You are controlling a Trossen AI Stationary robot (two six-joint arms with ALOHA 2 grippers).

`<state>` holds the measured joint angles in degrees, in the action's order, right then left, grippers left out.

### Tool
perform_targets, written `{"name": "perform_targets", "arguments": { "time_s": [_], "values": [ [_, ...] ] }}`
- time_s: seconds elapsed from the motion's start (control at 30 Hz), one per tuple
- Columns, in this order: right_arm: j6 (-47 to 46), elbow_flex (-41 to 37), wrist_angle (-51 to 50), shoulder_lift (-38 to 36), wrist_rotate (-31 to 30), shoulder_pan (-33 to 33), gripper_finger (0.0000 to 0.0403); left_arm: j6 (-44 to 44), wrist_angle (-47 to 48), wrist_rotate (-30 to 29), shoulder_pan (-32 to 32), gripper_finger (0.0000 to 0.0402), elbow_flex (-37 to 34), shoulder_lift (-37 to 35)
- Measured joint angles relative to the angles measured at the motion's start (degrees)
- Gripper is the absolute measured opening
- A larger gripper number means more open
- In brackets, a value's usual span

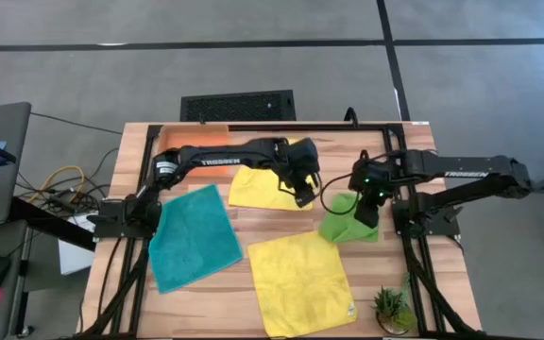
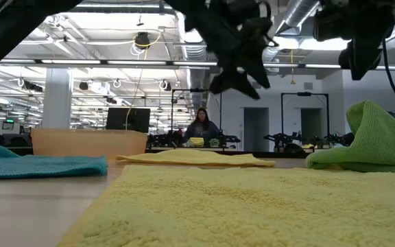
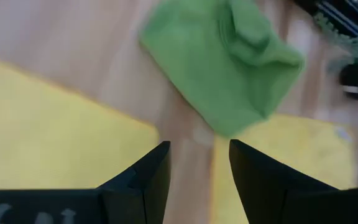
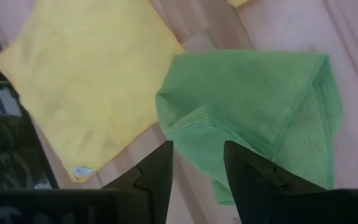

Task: Fold microfiber towels
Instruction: Fold the green microfiber towel

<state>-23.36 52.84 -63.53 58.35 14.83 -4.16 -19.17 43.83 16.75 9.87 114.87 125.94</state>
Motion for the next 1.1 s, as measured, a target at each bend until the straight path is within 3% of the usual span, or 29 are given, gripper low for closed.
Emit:
{"name": "perform_targets", "arguments": {
  "time_s": [0.1, 0.2, 0.33, 0.57, 0.83, 1.1],
  "values": [
    [-0.54, -0.01, -0.07, -2.16, -0.13, 0.0, 0.0166, -4.26, -9.09, 4.47, -0.07, 0.0155, -3.2, 1.96],
    [-0.69, 0.09, -0.13, -3.88, -0.17, 0.17, 0.0166, -5.58, -19.08, 4.8, -0.24, 0.0155, -7.0, 2.88],
    [-0.9, 0.13, -0.13, -6.12, -1.24, 0.22, 0.0166, -8.11, -25.32, 5.62, -0.28, 0.0155, -8.09, 5.59],
    [-1.74, 0.02, -0.56, -8.97, -1.52, -0.16, 0.0166, -13.74, -32.2, 9.01, -0.77, 0.0155, -7.73, 13.16],
    [-2.2, 0.02, -0.73, -10.06, -1.58, -0.1, 0.0166, -16.53, -35.38, 10.04, -0.83, 0.0155, -7.44, 15.49],
    [-2.2, 0.02, -0.72, -10.05, -1.6, -0.11, 0.0166, -14.47, -35.12, 2.08, -2.35, 0.0155, -7.44, 15.67]
  ]
}}
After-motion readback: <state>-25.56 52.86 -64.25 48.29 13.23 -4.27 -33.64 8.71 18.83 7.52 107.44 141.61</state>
